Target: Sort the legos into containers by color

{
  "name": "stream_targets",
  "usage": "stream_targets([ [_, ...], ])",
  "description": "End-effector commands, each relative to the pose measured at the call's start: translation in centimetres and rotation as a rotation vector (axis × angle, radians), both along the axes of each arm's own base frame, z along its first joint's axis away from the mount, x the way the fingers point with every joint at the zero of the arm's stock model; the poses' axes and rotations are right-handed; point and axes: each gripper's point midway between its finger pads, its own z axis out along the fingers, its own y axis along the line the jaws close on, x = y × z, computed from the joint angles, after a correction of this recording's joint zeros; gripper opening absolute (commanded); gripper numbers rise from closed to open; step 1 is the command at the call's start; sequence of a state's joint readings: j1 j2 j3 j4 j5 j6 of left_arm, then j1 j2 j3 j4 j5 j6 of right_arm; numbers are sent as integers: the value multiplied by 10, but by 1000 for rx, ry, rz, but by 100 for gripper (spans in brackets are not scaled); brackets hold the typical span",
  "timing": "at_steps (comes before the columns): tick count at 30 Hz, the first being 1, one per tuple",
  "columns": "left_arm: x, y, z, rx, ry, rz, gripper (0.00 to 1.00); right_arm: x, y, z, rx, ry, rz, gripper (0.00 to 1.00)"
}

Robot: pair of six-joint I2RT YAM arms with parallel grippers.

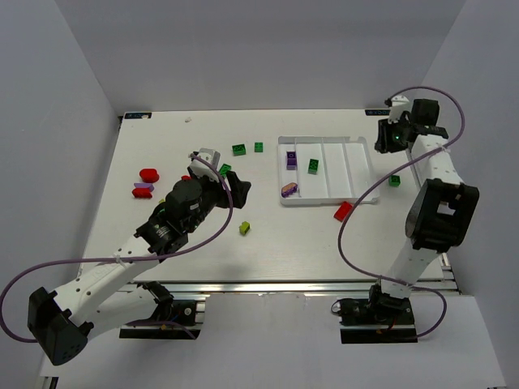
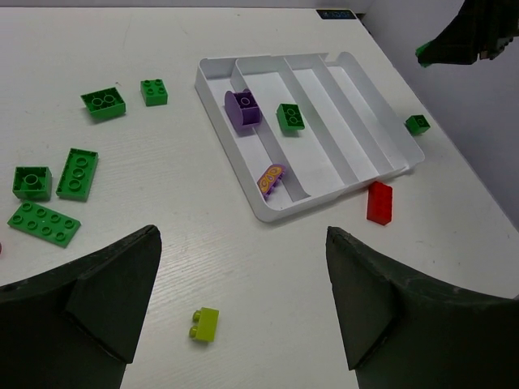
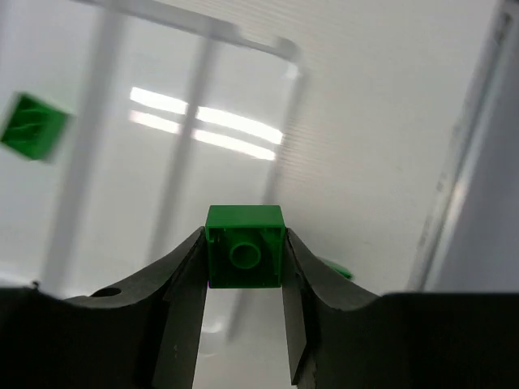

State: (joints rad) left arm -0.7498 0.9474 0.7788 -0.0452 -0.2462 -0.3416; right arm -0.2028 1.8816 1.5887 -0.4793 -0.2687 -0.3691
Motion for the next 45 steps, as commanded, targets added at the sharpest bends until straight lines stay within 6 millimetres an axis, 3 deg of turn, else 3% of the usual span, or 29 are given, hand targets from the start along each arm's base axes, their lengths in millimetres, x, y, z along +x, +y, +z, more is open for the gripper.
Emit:
stream_targets([
  [1, -2, 2, 8, -4, -28, -8, 92, -15, 96, 19, 103, -56, 237, 0],
  [3, -1, 3, 8, -3, -35, -3, 92, -27, 127, 20, 145, -41, 297, 0],
  [4, -1, 3, 8, -2, -35, -2, 92, -34, 158, 19, 155, -31, 356, 0],
  [7, -1, 4, 6, 6, -34, -1, 92, -40, 195, 22, 179, -7, 409, 4],
  [10, -1, 4, 7, 9, -38, -2, 92, -43, 212, 10, 188, 60, 426, 9],
  [19, -1, 1, 4, 14, -33, -16, 92, -62, 229, -43, 173, 193, 451, 27],
  [23, -1, 1, 3, 16, -33, -16, 92, -60, 231, -51, 167, 200, 447, 41],
  [27, -1, 0, 3, 16, -33, -22, 92, -59, 228, -59, 156, 210, 436, 46],
  [31, -2, -1, 3, 15, -32, -25, 92, -58, 222, -68, 124, 222, 417, 52],
  [32, -1, -1, 3, 16, -31, -25, 92, -59, 220, -68, 117, 221, 415, 59],
  [35, -2, -1, 3, 16, -33, -27, 92, -58, 214, -61, 101, 200, 407, 61],
  [38, -2, 0, 4, 13, -34, -27, 92, -54, 193, -49, 87, 172, 371, 65],
  [41, -3, 0, 7, 5, -40, -28, 92, -43, 149, -33, 56, 129, 280, 66],
  [45, -5, -1, 11, -11, -43, -38, 93, -38, 54, -27, -15, 110, 91, 66],
])
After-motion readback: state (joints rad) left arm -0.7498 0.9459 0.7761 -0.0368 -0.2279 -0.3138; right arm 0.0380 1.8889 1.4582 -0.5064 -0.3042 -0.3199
